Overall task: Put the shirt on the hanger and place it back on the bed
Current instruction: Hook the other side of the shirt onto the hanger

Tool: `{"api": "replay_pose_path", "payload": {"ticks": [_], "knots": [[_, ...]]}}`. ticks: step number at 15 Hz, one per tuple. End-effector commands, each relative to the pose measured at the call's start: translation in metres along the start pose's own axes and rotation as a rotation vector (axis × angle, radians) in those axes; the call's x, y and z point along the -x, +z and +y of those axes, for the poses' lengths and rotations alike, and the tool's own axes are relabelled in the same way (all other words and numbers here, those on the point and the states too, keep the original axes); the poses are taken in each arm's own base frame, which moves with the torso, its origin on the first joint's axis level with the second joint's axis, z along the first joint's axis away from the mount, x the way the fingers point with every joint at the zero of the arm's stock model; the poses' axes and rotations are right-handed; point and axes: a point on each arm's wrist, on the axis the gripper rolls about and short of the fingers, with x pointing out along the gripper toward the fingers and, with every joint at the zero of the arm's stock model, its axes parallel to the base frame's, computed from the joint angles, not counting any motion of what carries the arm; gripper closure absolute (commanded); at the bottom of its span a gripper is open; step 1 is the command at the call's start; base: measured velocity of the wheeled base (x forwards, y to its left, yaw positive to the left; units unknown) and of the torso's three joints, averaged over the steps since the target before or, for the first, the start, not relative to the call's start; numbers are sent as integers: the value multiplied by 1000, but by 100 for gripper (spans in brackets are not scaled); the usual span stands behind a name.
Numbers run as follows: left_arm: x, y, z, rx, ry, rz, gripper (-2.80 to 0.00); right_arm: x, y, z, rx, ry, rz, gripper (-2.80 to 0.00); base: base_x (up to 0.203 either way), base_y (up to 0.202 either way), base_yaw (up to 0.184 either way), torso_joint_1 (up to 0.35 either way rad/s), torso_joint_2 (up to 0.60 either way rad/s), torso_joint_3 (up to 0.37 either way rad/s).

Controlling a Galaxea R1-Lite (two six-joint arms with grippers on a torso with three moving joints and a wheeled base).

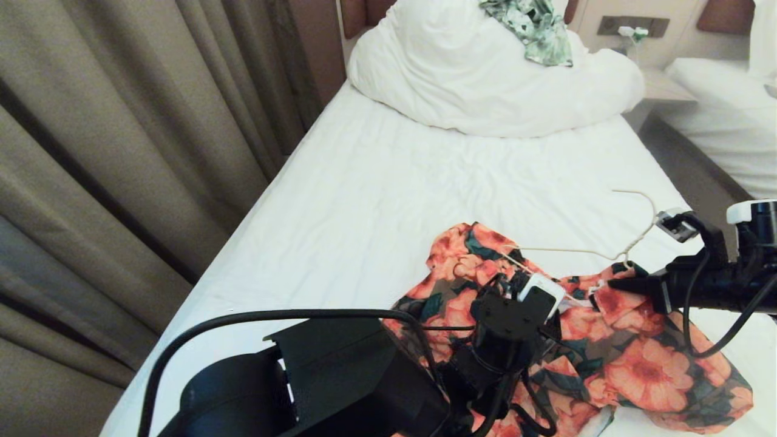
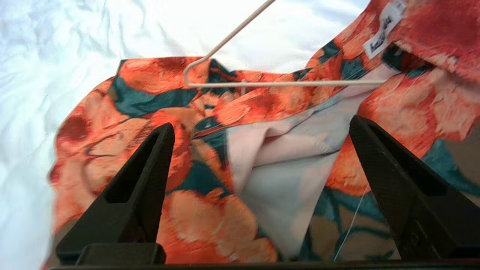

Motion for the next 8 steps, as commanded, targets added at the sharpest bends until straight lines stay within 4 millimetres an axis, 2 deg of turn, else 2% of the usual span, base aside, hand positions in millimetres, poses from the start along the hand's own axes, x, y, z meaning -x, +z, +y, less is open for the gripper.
{"api": "replay_pose_path", "payload": {"ticks": [1,8], "knots": [[-6,-16,-8,-7,15,-37,-280,1,2,1,8,4,-7,0,0,0,0,0,0,0],[-10,-37,-16,-11,-3,-75,-280,-2,0,4,8,13,1,0,0,0,0,0,0,0]]}}
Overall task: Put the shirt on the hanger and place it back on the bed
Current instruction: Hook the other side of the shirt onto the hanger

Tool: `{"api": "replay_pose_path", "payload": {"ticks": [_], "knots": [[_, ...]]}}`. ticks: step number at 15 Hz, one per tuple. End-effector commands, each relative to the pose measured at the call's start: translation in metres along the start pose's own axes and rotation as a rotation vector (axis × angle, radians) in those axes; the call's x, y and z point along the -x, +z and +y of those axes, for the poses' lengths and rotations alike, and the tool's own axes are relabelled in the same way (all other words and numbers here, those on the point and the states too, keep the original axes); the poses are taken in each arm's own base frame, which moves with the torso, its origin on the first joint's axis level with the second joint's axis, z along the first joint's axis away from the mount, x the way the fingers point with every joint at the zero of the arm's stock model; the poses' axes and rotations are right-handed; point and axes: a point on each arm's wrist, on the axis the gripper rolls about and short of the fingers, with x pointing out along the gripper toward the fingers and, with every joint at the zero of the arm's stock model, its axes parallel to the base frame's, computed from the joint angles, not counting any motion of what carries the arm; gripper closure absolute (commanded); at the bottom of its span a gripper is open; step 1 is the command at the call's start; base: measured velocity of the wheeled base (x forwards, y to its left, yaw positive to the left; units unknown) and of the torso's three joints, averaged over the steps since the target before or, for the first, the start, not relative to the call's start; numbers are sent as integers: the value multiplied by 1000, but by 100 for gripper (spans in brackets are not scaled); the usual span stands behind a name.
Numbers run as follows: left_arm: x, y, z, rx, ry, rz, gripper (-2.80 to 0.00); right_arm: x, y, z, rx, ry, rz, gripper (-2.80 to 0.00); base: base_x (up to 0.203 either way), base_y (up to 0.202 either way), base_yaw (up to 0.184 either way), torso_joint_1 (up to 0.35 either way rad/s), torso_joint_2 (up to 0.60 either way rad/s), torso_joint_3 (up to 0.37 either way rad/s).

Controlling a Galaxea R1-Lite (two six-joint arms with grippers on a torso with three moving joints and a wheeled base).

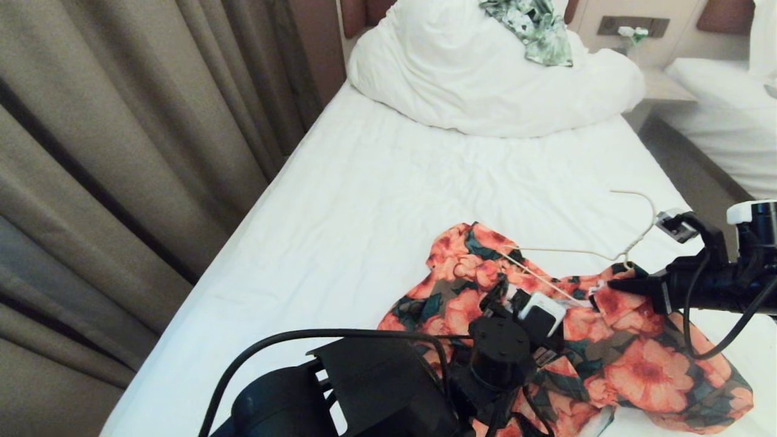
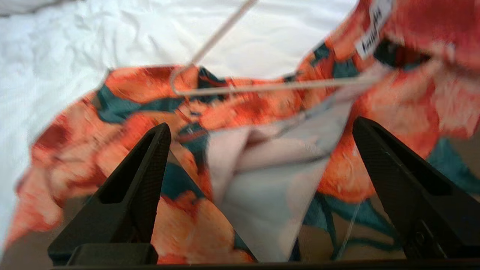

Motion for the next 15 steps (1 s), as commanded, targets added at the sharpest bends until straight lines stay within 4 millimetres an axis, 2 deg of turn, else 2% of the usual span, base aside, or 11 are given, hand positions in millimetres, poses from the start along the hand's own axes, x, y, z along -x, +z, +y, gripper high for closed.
{"api": "replay_pose_path", "payload": {"ticks": [1,3,8,15], "knots": [[0,-12,-5,8,5,-5,-280,-1,0,1,3,6,0,0,0,0,0,0,0,0],[0,-20,-8,7,2,-1,-280,-2,-1,1,2,7,2,0,0,0,0,0,0,0],[-9,-31,5,3,22,11,-280,-2,0,3,7,13,2,0,0,0,0,0,0,0],[-21,-32,39,8,97,9,-280,-4,1,7,14,10,5,0,0,0,0,0,0,0]]}}
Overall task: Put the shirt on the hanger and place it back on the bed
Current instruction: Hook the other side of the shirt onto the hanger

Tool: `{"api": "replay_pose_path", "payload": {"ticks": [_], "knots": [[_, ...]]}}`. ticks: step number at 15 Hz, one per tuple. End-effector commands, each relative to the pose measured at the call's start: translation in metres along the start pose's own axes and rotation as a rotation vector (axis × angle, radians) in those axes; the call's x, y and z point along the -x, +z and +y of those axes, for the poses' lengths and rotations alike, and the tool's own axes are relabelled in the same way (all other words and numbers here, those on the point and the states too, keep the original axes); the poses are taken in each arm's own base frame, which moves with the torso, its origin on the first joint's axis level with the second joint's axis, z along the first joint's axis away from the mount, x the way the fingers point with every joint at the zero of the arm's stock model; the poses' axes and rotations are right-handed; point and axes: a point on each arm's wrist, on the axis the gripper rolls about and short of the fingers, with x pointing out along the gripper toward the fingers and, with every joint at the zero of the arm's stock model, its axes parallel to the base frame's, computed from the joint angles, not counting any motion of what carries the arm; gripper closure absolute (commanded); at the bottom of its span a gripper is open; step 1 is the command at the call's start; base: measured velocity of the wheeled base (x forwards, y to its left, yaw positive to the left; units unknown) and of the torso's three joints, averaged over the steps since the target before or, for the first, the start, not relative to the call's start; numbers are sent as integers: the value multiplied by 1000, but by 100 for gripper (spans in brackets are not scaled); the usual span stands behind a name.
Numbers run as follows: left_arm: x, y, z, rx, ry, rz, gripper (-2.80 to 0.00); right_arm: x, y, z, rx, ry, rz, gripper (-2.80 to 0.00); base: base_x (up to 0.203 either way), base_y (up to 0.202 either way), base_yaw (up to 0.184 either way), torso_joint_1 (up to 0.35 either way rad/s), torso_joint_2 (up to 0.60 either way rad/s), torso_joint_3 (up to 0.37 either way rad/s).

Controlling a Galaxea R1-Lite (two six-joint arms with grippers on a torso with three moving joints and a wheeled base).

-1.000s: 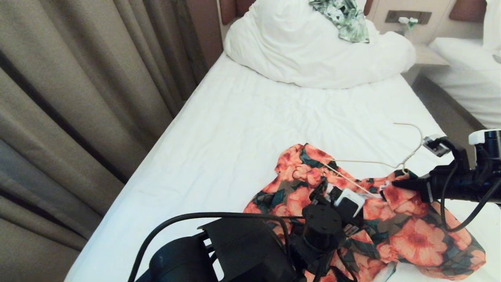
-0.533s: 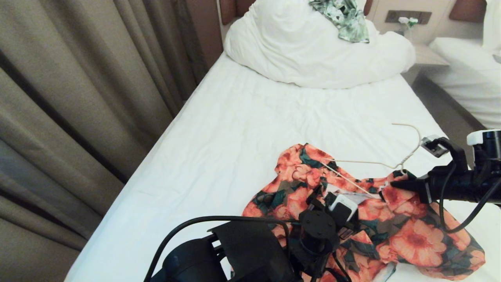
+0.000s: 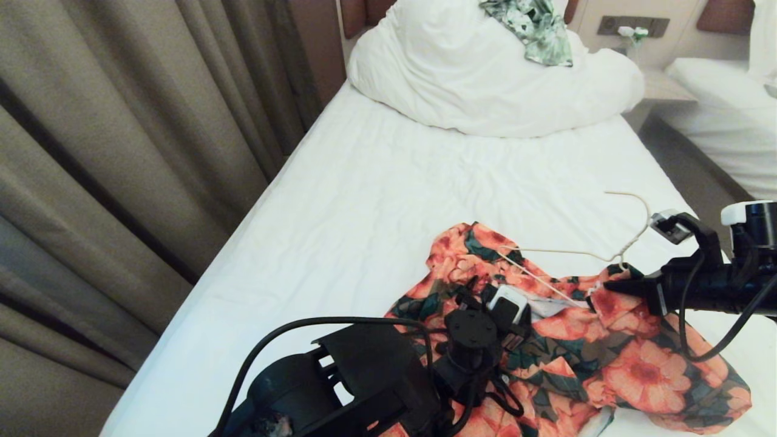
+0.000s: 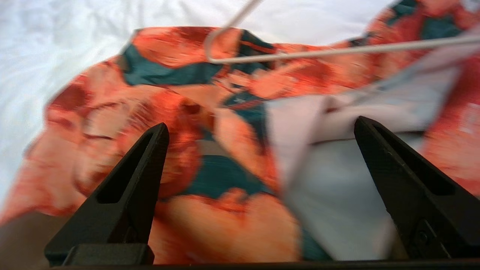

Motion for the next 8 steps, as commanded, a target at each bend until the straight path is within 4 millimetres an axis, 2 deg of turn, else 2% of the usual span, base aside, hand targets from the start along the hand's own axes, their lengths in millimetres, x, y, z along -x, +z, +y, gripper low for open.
{"api": "replay_pose_path", "payload": {"ticks": [1,4,5,6,8], "knots": [[-2,3,7,2,19,-8,-280,0,1,2,7,4,-3,0,0,0,0,0,0,0],[-1,0,6,-4,17,0,-280,1,2,3,12,3,-6,0,0,0,0,0,0,0],[-1,0,5,-7,18,1,-38,1,3,4,12,3,-8,0,0,0,0,0,0,0],[0,0,4,-11,16,-1,0,1,3,4,12,3,-8,0,0,0,0,0,0,0],[-1,0,4,-14,17,-4,0,1,3,4,12,3,-8,0,0,0,0,0,0,0]]}}
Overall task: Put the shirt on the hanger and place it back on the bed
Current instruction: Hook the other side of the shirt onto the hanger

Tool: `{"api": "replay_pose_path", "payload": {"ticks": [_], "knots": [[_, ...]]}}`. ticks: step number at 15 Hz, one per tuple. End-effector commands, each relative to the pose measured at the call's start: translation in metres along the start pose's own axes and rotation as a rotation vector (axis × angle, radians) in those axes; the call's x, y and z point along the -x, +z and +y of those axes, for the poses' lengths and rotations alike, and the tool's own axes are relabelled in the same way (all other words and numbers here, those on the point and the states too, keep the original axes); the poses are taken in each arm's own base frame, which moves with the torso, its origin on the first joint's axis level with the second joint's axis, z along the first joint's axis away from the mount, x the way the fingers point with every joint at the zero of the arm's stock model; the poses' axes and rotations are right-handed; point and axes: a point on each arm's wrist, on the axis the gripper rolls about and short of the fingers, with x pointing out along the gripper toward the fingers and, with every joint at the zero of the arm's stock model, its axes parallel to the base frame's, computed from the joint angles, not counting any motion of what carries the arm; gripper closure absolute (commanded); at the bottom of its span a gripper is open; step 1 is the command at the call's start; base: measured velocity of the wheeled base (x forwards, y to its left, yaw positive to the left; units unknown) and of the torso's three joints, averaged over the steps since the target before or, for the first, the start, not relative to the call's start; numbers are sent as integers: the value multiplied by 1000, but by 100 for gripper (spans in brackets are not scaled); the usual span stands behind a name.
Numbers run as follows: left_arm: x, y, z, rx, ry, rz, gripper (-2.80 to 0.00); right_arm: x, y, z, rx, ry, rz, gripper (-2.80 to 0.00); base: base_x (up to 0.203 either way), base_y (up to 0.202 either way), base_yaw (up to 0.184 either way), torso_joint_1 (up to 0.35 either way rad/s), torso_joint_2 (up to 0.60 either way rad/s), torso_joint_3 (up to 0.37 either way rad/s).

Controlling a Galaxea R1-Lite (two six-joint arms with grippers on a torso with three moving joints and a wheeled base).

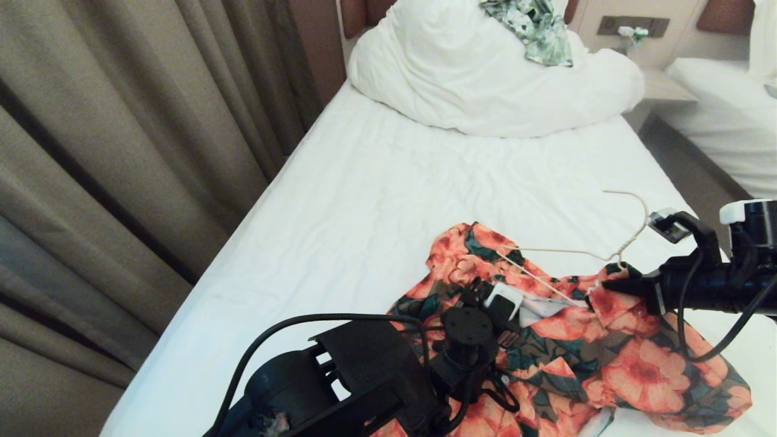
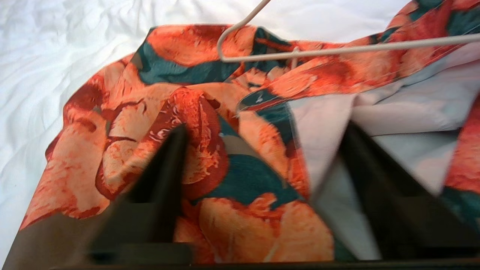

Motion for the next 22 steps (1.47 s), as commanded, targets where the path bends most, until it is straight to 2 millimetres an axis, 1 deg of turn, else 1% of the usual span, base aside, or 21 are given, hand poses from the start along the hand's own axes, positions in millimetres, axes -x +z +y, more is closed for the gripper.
{"api": "replay_pose_path", "payload": {"ticks": [1,4,7,8,10,13,15,16,18,19,21,22], "knots": [[-1,0,1,1,7,-6,0,0,1,1,6,4,-4,0,0,0,0,0,0,0],[-1,0,1,0,8,-5,0,1,1,1,7,4,-6,0,0,0,0,0,0,0],[-2,-7,1,-25,9,5,0,5,5,4,17,6,-20,0,0,0,0,0,0,0],[-2,-6,1,-26,11,-1,0,6,7,5,20,6,-27,0,0,0,0,0,0,0],[-1,9,5,-10,25,-39,0,13,13,8,26,6,-54,0,0,0,0,0,0,0],[2,43,16,13,49,-90,0,21,21,16,28,19,-88,0,0,0,0,0,0,0],[3,62,24,14,63,-98,0,27,28,25,45,44,-110,0,0,0,0,0,0,0],[3,68,27,8,68,-82,0,32,35,32,43,63,-117,0,0,0,0,0,0,0],[4,70,29,2,79,-63,0,42,46,48,38,128,-128,0,0,0,0,0,0,0],[3,69,31,-1,84,-59,0,43,49,52,41,149,-126,0,0,0,0,0,0,0],[0,69,38,-6,105,-45,0,43,50,53,35,174,-115,0,0,0,0,0,0,0],[-2,69,47,-12,117,-26,0,41,49,53,27,215,-108,0,0,0,0,0,0,0]]}}
